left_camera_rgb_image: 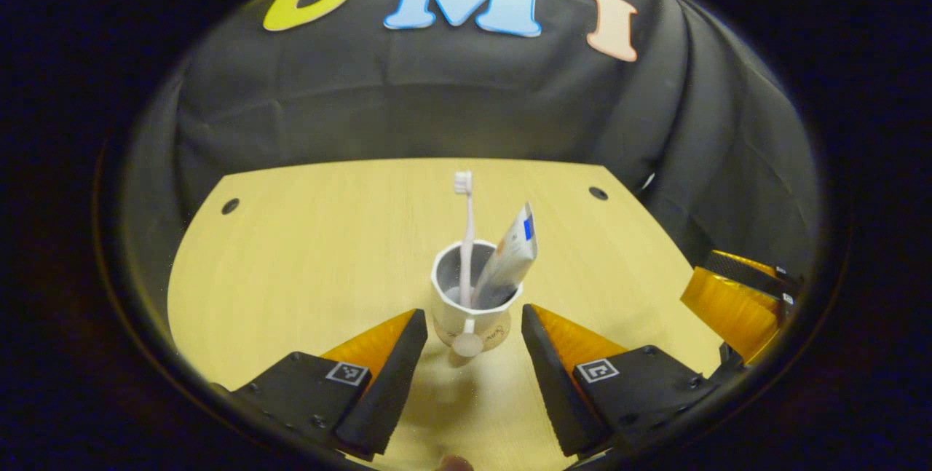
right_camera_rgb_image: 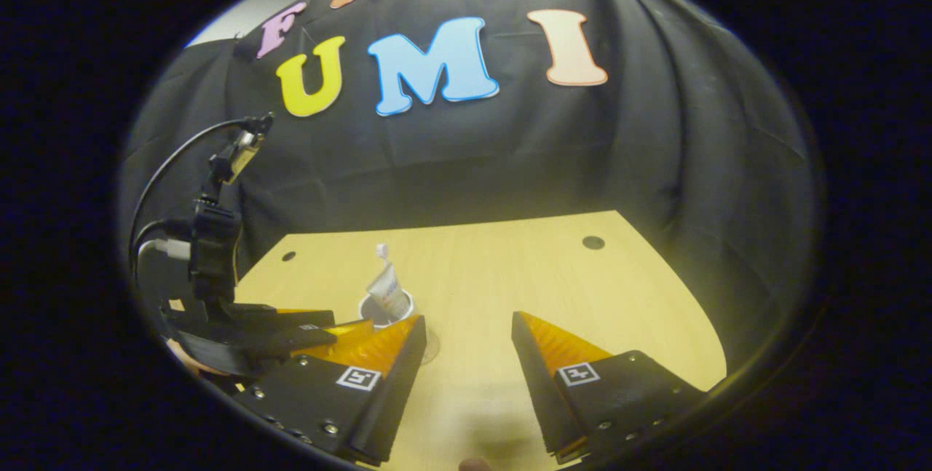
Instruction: Put the toothbrush and toothpaste on the desktop into the cup, then pick up the cup and place it on the coaster on the desktop.
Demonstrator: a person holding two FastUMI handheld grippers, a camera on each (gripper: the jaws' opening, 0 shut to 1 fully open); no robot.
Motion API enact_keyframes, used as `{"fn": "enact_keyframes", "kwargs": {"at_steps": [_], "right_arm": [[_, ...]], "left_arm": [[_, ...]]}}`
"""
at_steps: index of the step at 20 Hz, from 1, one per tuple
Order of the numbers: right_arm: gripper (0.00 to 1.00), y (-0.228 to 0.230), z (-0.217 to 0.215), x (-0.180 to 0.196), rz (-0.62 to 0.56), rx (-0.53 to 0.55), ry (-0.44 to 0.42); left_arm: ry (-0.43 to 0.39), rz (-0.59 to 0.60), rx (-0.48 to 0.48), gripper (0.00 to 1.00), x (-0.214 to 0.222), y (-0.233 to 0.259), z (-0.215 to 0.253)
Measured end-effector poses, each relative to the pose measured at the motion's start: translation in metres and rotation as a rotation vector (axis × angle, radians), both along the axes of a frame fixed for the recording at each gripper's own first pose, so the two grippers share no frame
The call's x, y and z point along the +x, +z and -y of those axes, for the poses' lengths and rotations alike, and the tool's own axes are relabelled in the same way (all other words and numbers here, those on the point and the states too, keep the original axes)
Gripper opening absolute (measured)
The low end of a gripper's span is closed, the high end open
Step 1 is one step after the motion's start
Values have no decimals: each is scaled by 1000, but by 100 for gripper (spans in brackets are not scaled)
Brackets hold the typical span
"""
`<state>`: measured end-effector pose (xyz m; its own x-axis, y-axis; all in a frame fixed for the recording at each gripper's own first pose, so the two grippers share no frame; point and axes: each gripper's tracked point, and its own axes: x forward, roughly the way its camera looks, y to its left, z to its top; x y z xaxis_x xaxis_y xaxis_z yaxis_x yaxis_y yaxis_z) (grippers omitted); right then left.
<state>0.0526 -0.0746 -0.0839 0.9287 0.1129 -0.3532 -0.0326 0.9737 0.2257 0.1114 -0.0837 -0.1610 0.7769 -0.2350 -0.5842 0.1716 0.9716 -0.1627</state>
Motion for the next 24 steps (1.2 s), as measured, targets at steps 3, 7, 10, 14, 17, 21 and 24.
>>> {"fn": "enact_keyframes", "kwargs": {"at_steps": [3,7,10,14,17,21,24], "right_arm": [[74,28,-14,1,90,-15,30],[88,57,-29,-10,170,-46,21],[94,75,-37,-18,228,-93,15],[94,101,-49,-25,320,-149,7],[94,120,-60,-30,375,-177,9],[94,134,-76,-33,413,-205,19],[92,136,-87,-37,417,-206,30]], "left_arm": [[54,163,6,88,-12,44,-19],[99,330,44,88,-38,102,-48],[136,418,13,88,-54,123,-62],[184,484,-12,88,-70,140,-91],[206,546,-2,88,-78,157,-109],[224,571,3,87,-84,166,-128],[228,579,18,88,-90,170,-141]]}}
